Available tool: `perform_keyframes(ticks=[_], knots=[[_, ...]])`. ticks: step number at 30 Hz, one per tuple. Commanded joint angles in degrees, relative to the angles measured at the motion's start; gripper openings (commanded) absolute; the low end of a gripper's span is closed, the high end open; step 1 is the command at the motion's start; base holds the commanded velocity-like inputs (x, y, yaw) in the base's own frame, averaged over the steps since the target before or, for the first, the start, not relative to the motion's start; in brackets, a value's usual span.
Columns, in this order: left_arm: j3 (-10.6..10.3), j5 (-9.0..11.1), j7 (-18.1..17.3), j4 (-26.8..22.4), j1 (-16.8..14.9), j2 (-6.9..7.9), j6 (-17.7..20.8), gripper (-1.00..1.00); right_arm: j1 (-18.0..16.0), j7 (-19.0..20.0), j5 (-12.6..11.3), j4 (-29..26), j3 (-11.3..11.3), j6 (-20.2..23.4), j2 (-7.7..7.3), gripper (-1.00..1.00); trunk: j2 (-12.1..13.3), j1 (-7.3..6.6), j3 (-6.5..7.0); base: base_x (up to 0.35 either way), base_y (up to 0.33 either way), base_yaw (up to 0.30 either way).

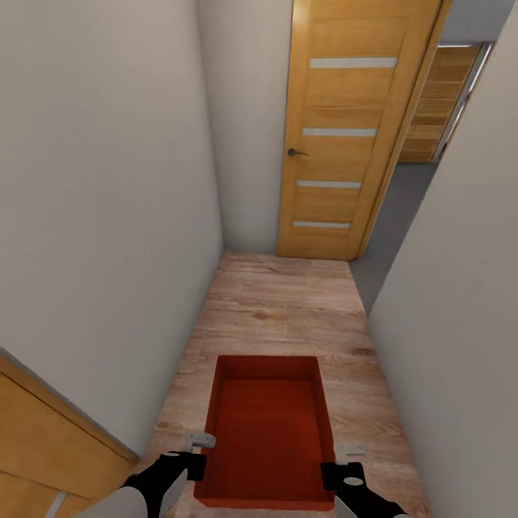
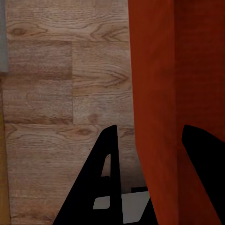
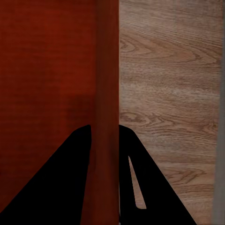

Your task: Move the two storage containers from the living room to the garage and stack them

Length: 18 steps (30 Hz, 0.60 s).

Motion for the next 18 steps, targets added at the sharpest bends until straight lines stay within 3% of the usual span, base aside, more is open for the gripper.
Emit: perform_keyframes(ticks=[1,18], knots=[[0.0,-1.0,0.2,-0.1,0.0,0.00,0.4,-1.00,-0.1,-0.3,-0.3,0.0,-0.2,-0.3,-0.03,-1.00,0.0,0.04,-0.06,0.324,0.000,0.000],[0.0,-1.0,0.2,-0.1,0.0,0.00,0.4,-1.00,-0.1,-0.3,-0.3,0.0,-0.2,-0.3,-0.03,-1.00,0.0,0.04,-0.06,0.324,0.000,0.000]])
